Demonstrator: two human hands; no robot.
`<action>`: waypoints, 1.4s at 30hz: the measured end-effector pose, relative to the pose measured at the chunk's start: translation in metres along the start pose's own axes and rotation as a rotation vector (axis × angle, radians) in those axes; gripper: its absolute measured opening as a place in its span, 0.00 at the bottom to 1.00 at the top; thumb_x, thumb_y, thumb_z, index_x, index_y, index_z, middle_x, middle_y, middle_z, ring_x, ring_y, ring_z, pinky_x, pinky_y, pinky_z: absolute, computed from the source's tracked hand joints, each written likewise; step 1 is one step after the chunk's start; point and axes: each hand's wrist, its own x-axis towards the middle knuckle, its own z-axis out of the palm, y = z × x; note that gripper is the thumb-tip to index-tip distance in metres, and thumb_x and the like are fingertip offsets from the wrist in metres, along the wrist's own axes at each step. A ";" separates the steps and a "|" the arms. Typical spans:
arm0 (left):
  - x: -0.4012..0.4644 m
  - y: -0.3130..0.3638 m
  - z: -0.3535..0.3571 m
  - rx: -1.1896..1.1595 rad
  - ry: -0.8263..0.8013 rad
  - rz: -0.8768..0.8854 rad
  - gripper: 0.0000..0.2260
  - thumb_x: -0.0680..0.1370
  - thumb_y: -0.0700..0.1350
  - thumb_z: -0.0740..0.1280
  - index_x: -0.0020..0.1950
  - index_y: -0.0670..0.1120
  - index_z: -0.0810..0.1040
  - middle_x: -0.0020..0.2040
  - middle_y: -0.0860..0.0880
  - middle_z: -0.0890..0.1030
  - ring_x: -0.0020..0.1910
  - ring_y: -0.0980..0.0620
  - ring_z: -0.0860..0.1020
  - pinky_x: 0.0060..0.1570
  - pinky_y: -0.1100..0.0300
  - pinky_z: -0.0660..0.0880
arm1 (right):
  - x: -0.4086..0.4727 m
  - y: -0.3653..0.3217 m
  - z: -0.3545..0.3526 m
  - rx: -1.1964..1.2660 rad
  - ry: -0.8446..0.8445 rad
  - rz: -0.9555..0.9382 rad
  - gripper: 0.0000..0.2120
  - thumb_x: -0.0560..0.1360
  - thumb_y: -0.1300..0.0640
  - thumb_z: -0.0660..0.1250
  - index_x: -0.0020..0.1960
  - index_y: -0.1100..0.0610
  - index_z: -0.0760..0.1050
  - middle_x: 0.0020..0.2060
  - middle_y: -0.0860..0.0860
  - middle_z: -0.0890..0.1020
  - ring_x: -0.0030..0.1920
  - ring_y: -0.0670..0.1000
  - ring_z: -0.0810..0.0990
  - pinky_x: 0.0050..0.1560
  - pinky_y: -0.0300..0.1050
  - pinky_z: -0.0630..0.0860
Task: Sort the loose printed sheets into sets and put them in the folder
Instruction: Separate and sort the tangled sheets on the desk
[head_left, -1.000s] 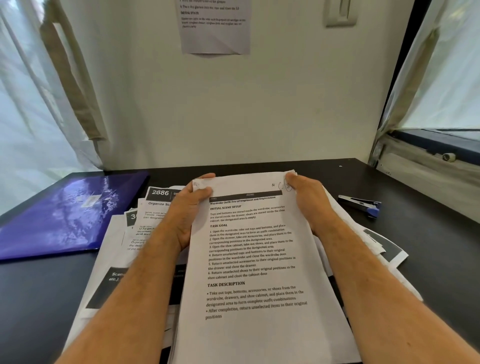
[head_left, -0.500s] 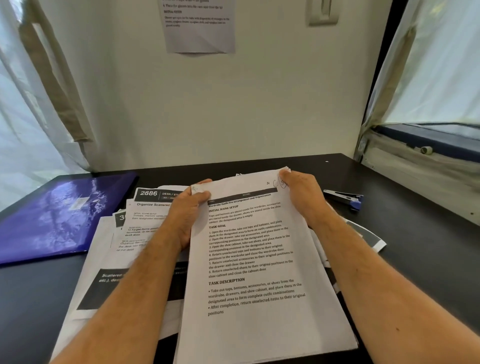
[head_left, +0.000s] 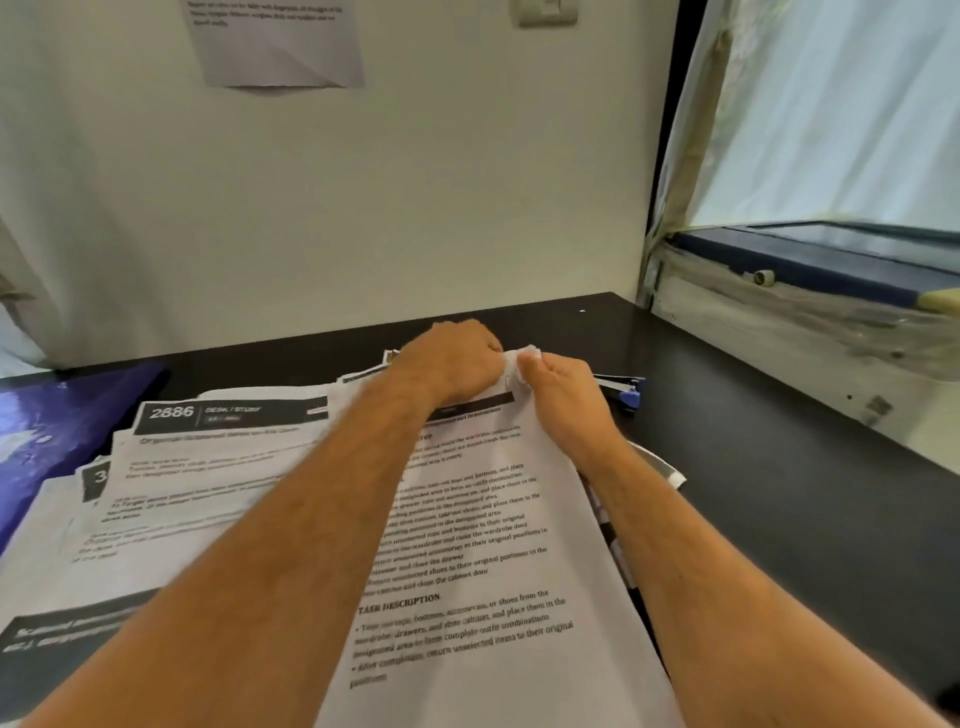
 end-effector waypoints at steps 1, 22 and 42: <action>0.003 -0.001 0.004 -0.040 -0.008 -0.008 0.14 0.82 0.47 0.58 0.47 0.48 0.84 0.42 0.49 0.83 0.44 0.50 0.82 0.52 0.52 0.78 | 0.003 0.003 -0.001 -0.015 -0.001 0.002 0.20 0.84 0.49 0.56 0.51 0.62 0.80 0.42 0.55 0.85 0.41 0.53 0.86 0.43 0.49 0.83; -0.001 -0.015 0.071 -0.125 0.117 0.034 0.06 0.84 0.47 0.59 0.56 0.59 0.66 0.47 0.51 0.82 0.44 0.52 0.80 0.57 0.49 0.77 | 0.035 0.038 -0.031 -1.035 0.135 0.106 0.14 0.80 0.56 0.62 0.65 0.56 0.75 0.60 0.57 0.77 0.64 0.60 0.67 0.60 0.54 0.70; -0.003 -0.016 0.068 -0.221 0.083 0.056 0.09 0.84 0.47 0.60 0.62 0.58 0.71 0.60 0.52 0.83 0.53 0.51 0.82 0.59 0.50 0.79 | 0.043 0.018 -0.013 0.164 0.330 0.023 0.15 0.80 0.54 0.67 0.65 0.56 0.76 0.50 0.45 0.79 0.47 0.45 0.79 0.57 0.42 0.77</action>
